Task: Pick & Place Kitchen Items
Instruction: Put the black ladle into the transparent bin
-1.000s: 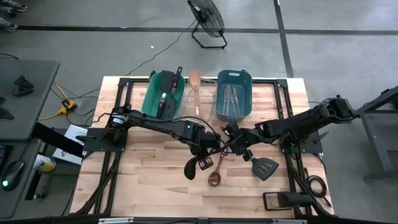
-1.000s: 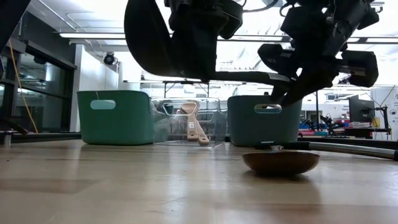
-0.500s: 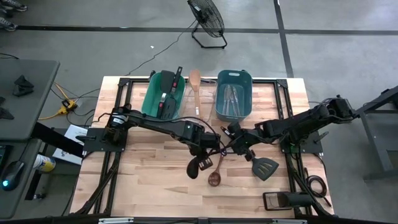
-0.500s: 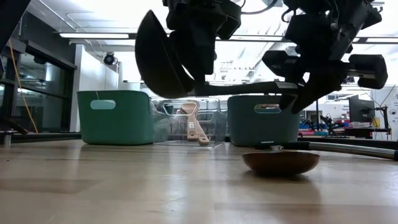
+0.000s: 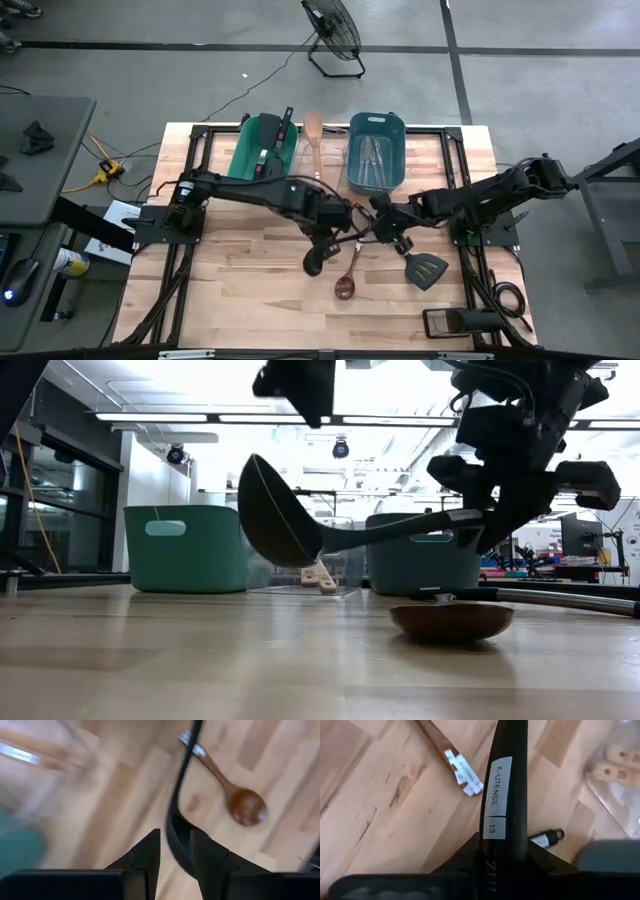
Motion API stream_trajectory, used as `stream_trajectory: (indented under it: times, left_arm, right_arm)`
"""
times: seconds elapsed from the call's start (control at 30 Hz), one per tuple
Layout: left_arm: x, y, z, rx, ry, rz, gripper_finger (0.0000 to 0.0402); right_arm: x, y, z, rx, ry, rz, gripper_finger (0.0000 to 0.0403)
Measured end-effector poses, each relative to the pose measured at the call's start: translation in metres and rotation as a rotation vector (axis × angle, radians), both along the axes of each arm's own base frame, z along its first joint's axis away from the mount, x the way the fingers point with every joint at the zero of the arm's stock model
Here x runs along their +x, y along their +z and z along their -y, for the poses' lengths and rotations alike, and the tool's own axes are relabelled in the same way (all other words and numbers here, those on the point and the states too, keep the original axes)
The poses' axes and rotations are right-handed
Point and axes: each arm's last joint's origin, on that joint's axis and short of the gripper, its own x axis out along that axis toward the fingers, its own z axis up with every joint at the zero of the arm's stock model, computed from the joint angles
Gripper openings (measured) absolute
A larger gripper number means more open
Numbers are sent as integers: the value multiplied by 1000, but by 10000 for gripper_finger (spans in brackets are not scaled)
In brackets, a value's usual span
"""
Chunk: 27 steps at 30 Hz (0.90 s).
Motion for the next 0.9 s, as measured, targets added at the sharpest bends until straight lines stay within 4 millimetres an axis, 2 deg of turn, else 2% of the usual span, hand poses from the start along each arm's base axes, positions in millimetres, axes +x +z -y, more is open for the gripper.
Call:
stream_trajectory:
  times: [0.23, 0.43, 0.57, 0.77, 0.9]
  left_arm:
    - [-17, 39, -9, 196, 79, 93, 104]
    - [-36, 54, -15, 285, 154, 101, 114]
    - [-46, 60, -18, 318, 208, 91, 157]
    - [-48, 59, -20, 359, 245, 84, 239]
    - [-47, 54, -21, 418, 280, 89, 253]
  right_arm:
    - [-12, 24, 13, 33, -83, 96, 80]
    - [-33, 39, 32, 0, -207, 96, 80]
    - [-46, 49, 46, -9, -281, 116, 80]
    - [-61, 62, 68, -13, -411, 191, 80]
    - [-70, 71, 82, 0, -502, 264, 80]
